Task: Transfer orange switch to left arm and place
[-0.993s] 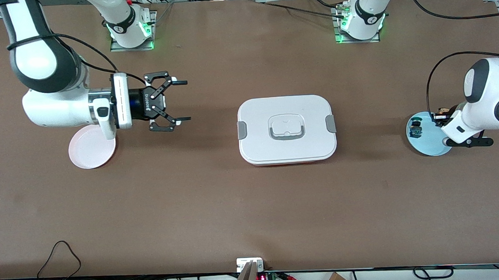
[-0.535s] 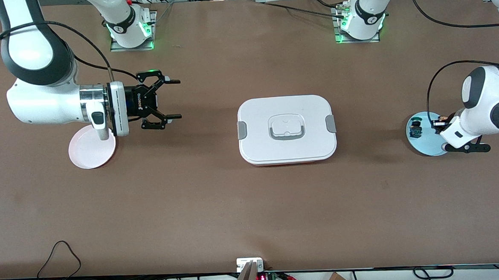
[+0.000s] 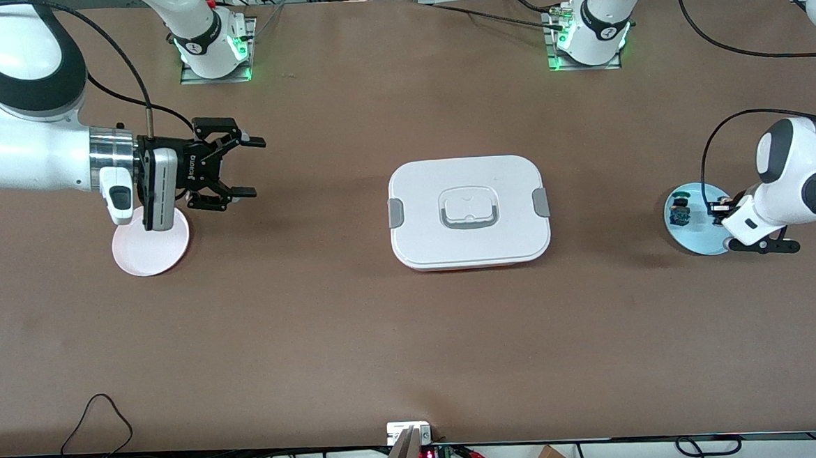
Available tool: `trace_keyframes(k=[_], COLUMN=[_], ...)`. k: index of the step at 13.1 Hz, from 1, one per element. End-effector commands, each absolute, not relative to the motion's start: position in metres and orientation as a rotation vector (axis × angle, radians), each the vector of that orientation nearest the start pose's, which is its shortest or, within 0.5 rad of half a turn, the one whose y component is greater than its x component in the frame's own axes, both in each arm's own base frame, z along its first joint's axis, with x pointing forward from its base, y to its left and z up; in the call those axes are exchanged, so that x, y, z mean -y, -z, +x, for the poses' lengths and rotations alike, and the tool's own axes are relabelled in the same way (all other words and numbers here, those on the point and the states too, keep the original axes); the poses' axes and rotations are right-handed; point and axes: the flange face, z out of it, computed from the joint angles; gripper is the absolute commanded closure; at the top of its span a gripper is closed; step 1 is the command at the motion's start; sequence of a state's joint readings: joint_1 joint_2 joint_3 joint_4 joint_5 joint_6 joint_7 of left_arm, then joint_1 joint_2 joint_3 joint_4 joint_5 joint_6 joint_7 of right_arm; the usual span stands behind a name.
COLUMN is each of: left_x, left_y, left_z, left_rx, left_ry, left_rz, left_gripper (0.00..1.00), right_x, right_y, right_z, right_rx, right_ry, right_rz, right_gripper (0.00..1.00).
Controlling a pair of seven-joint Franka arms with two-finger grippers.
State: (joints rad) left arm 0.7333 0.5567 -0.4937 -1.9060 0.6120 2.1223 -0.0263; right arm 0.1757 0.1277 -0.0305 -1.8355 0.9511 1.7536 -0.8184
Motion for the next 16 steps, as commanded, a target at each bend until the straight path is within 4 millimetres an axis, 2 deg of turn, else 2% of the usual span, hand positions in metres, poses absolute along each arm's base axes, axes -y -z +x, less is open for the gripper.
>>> trace_keyframes(k=[1, 3, 5, 6, 7, 8, 9, 10, 11, 13, 14, 16], left_x=[-0.193, -0.195, -0.197, -0.197, -0.196, -0.195, -0.192, -0.192, -0.191, -0.192, -0.189, -0.188], left_y=[-0.206, -0.2, -0.197, -0.195, -0.193, -0.193, -0.19, -0.19, -0.189, -0.192, -0.193, -0.203], left_z=[0.578, 0.578, 0.58, 0.58, 0.58, 0.582, 0.583, 0.585, 0.586, 0.588, 0.588, 0.587], left_rx=[-0.17, -0.185, -0.223, -0.24, -0.247, -0.261, -0.292, -0.295, -0.299, -0.296, -0.316, -0.314], left_ry=[-0.329, -0.326, -0.289, -0.286, -0.287, -0.263, -0.234, -0.23, -0.229, -0.223, -0.23, -0.285], left_rz=[-2.937, -2.937, -2.941, -2.932, -2.933, -2.929, -2.92, -2.921, -2.923, -2.927, -2.931, -2.916], left_gripper=[0.98, 0.96, 0.92, 0.92, 0.88, 0.79, 0.78, 0.71, 0.55, 0.0, 0.0, 0.0], right_x=[-0.142, -0.133, -0.125, -0.11, -0.098, -0.09, -0.086, -0.087, -0.089, -0.073, -0.062, -0.034], right_y=[-0.482, -0.491, -0.491, -0.49, -0.498, -0.505, -0.508, -0.51, -0.515, -0.524, -0.529, -0.541], right_z=[0.57, 0.566, 0.559, 0.557, 0.556, 0.555, 0.553, 0.549, 0.546, 0.55, 0.555, 0.572], right_rx=[0.658, 0.65, 0.563, 0.493, 0.449, 0.407, 0.355, 0.317, 0.332, 0.381, 0.437, 0.447], right_ry=[0.031, -0.084, -0.251, -0.327, -0.388, -0.472, -0.539, -0.588, -0.594, -0.556, -0.518, -0.368], right_rz=[-2.239, -2.377, -2.504, -2.58, -2.663, -2.753, -2.84, -2.923, -2.985, -3.052, -3.062, -3.191], right_gripper=[0.0, 0.0, 0.0, 0.0, 0.0, 0.0, 0.0, 0.0, 0.0, 0.0, 0.0, 0.0])
